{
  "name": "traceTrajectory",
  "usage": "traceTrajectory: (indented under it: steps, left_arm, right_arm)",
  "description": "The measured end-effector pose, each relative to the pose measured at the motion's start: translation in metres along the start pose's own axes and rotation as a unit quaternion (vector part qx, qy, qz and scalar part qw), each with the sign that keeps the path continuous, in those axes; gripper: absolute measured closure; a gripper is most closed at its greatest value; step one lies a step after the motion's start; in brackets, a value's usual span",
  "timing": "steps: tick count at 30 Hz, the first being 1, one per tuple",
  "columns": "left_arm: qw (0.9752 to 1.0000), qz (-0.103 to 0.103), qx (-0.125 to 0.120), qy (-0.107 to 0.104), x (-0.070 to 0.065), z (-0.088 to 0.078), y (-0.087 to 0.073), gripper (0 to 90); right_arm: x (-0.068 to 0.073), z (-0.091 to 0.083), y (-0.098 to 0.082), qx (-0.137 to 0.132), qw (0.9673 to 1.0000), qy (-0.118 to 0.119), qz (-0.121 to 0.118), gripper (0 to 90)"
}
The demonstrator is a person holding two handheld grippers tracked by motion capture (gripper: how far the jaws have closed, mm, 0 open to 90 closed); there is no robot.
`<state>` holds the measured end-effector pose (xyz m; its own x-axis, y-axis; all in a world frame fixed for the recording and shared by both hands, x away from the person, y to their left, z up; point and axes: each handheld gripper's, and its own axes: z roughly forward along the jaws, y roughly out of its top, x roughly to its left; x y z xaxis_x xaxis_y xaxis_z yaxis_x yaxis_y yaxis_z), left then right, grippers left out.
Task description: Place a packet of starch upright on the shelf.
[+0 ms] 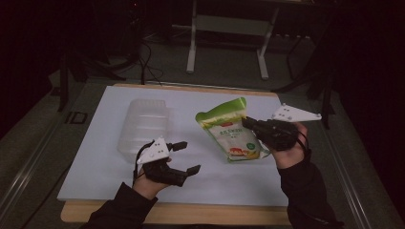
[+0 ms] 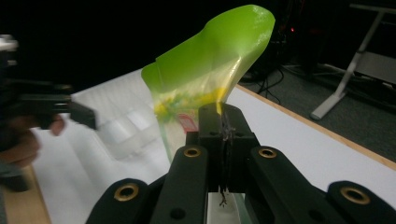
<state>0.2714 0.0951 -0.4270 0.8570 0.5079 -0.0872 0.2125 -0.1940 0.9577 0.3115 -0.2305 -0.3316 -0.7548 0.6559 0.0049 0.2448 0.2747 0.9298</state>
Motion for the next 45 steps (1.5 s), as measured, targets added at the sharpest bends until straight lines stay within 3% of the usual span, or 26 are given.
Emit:
traceTrajectory:
  steps: [6, 12, 16, 17, 19, 28, 30, 45]
  left_arm:
    - [0.9993, -0.026, 0.027, 0.007, 0.017, 0.023, 0.009, 14.1]
    - [0.9986, -0.045, 0.024, -0.012, 0.027, 0.041, 0.016, 18.9]
    - [0.9992, -0.037, 0.009, -0.011, 0.028, 0.047, 0.023, 21.5]
    - [0.9992, -0.036, 0.006, -0.017, 0.028, 0.048, 0.024, 25.0]
    - [0.9995, -0.028, -0.005, -0.010, 0.027, 0.048, 0.027, 31.9]
    - [0.9991, -0.018, 0.006, -0.038, 0.029, 0.050, 0.031, 72.2]
    - [0.9993, -0.006, 0.008, -0.036, 0.026, 0.050, 0.032, 79.5]
    - [0.9979, 0.026, 0.031, -0.050, 0.030, 0.040, 0.052, 82.6]
  right_arm:
    - [0.009, -0.004, 0.006, -0.009, 0.9998, 0.016, -0.009, 88.7]
    - [0.016, -0.001, 0.008, -0.013, 0.9993, 0.033, -0.007, 88.7]
    - [0.020, 0.000, 0.008, -0.014, 0.9991, 0.039, -0.012, 88.7]
    - [0.021, 0.001, 0.008, -0.014, 0.9990, 0.038, -0.015, 88.7]
    - [0.022, 0.002, 0.008, -0.012, 0.9990, 0.041, -0.015, 88.7]
    - [0.021, 0.005, 0.005, -0.005, 0.9990, 0.042, -0.014, 88.7]
    - [0.019, 0.004, 0.004, -0.007, 0.9989, 0.045, -0.006, 88.8]
    - [0.013, -0.001, -0.001, -0.024, 0.9979, 0.059, 0.001, 87.9]
